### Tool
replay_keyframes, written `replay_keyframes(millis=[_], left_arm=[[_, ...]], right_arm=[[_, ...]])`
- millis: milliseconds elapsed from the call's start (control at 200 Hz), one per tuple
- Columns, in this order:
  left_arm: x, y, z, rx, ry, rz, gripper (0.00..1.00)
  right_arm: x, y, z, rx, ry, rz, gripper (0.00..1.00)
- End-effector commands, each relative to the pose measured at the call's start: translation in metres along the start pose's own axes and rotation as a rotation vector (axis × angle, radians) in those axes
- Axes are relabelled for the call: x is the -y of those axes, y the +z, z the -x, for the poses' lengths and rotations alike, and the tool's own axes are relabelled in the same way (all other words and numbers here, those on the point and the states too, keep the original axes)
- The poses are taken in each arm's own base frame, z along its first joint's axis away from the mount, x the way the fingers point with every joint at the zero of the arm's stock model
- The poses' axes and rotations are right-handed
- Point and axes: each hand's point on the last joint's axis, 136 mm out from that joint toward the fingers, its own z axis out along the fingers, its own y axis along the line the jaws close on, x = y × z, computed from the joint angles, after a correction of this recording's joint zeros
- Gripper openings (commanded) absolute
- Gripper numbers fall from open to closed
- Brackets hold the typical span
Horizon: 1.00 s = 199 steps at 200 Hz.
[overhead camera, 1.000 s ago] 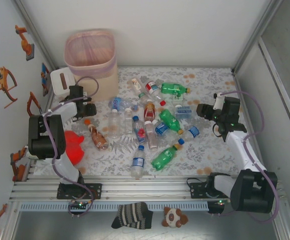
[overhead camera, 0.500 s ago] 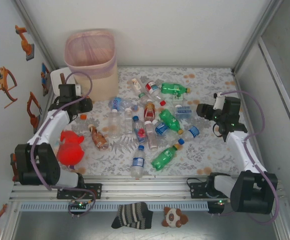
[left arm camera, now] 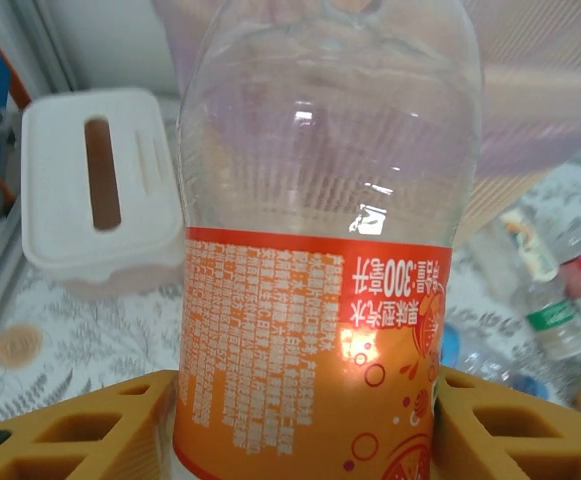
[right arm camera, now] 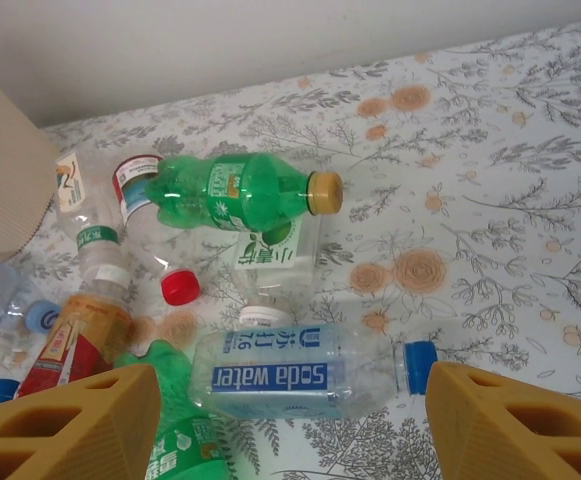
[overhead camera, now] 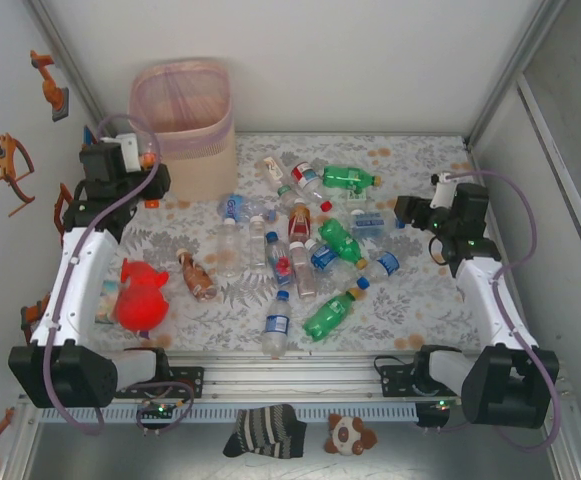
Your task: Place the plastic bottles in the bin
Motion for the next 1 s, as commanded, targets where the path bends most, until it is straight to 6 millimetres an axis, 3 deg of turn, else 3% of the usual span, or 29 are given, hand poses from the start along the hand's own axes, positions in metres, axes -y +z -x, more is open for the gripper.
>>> replay_keyframes(millis=[0,190,481,741,991], left_arm=[[0.014,-0.018,0.032,0.062,-0.002,-0.058,0.42],[0.027,-0.024,0.081,0.149,0.008,-0.110,0.41],[0.041,0.002,0.143,0.237,0.001,-0.155,0.40],[0.055,0.059,0.172,0.245,0.004,-0.139,0.37],[0.076,0.128,0.170,0.195,0.073,-0.101,0.37]], right_arm=[[-0.012,-0.008,0.013,0.018,-0.011,0.036,0.70],[-0.019,-0.009,0.015,0.008,-0.016,0.063,0.69],[-0.021,-0.011,0.017,0.003,-0.015,0.072,0.69],[-0.024,-0.015,0.021,0.009,-0.017,0.067,0.69],[-0.025,-0.020,0.023,0.019,-0.009,0.061,0.69]])
